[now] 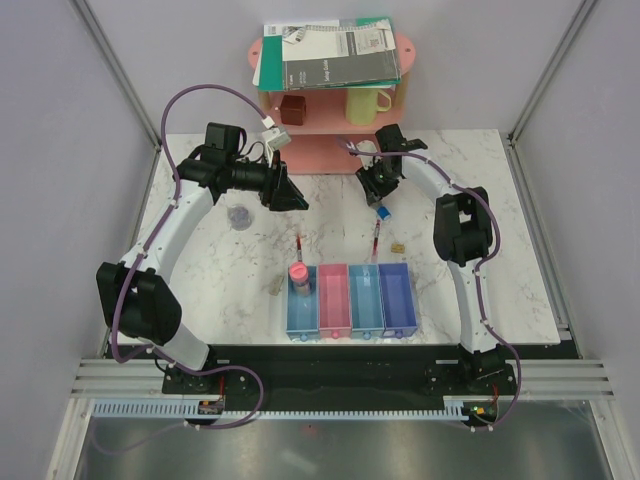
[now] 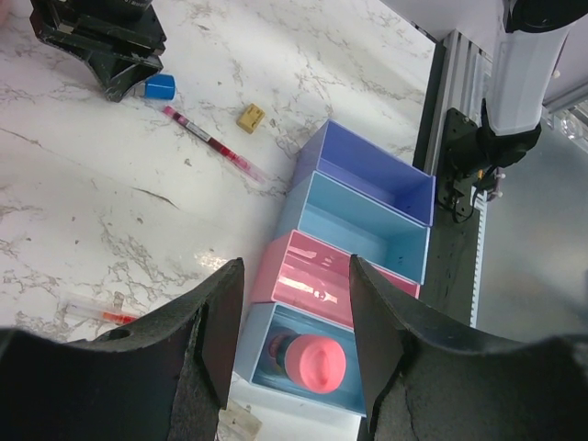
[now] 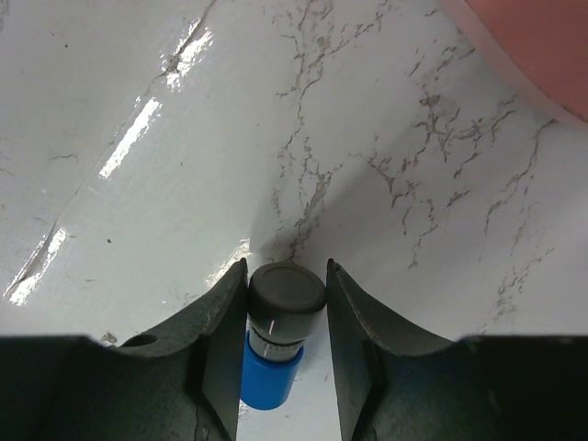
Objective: Sort the stationery into containers
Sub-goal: Pick up the stationery from the center of the board, then place the stationery in the storage box.
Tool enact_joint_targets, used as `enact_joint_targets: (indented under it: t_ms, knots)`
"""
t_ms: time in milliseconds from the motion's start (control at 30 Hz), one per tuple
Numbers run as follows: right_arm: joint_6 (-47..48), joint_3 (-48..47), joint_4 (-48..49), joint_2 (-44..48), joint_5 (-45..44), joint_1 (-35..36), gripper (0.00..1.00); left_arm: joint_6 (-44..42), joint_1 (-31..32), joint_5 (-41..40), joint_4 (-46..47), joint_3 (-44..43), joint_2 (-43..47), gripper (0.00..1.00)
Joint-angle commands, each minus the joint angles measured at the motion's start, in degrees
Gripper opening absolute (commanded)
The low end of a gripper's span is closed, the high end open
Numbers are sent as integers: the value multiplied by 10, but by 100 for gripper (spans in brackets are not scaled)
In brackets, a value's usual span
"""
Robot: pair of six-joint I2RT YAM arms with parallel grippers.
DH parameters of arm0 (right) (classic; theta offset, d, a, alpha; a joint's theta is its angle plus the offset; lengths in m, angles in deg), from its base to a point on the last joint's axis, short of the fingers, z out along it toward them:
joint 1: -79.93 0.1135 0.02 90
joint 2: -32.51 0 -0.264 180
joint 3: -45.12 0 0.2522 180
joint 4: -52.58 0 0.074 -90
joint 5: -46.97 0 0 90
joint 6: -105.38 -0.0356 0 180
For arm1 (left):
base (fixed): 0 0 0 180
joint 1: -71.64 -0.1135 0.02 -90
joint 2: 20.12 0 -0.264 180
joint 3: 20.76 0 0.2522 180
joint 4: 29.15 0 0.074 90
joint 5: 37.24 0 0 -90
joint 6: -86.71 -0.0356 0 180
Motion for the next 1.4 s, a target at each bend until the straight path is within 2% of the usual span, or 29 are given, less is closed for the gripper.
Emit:
enact_joint_targets:
  t_ms: [0, 200, 333, 500, 600, 733, 800, 833, 900, 933, 1067, 1100, 1233, 1367]
  knots:
    - [8, -23, -24, 17, -15, 6, 33, -27, -2, -4, -12, -5, 15, 57]
    - [-26, 14, -9, 93, 21, 5, 29, -19, -1, 4, -27, 4, 13, 57]
    - [-88, 44, 37, 160, 41, 6, 25, 0, 5, 11, -24, 10, 16, 57]
    - [-150, 78, 82, 221, 60, 5, 24, 17, 32, -22, 5, 18, 31, 60]
    - [-189, 95, 122, 262, 75, 5, 24, 39, 59, -73, 29, 11, 36, 63]
    - [-234, 97, 156, 301, 93, 5, 24, 33, 121, -198, 67, -18, 34, 64]
    - [-244, 97, 161, 310, 98, 5, 24, -4, 153, -265, 85, -28, 36, 65]
    - [-247, 98, 162, 319, 101, 5, 24, -19, 189, -337, 108, -28, 39, 66]
    - [-254, 103, 166, 327, 107, -1, 24, -68, 224, -399, 132, -23, 44, 66]
    - [-261, 105, 172, 336, 116, -4, 24, -83, 258, -470, 146, -19, 47, 66]
    - [-294, 124, 199, 359, 154, -41, 24, -186, 319, -592, 242, 26, 57, 66]
    - [-299, 124, 202, 363, 159, -48, 24, -203, 328, -644, 266, 37, 60, 66]
    - [-327, 125, 206, 380, 194, -82, 24, -305, 379, -747, 381, 91, 70, 66]
    - [-364, 130, 214, 392, 236, -124, 23, -475, 409, -801, 555, 175, 72, 66]
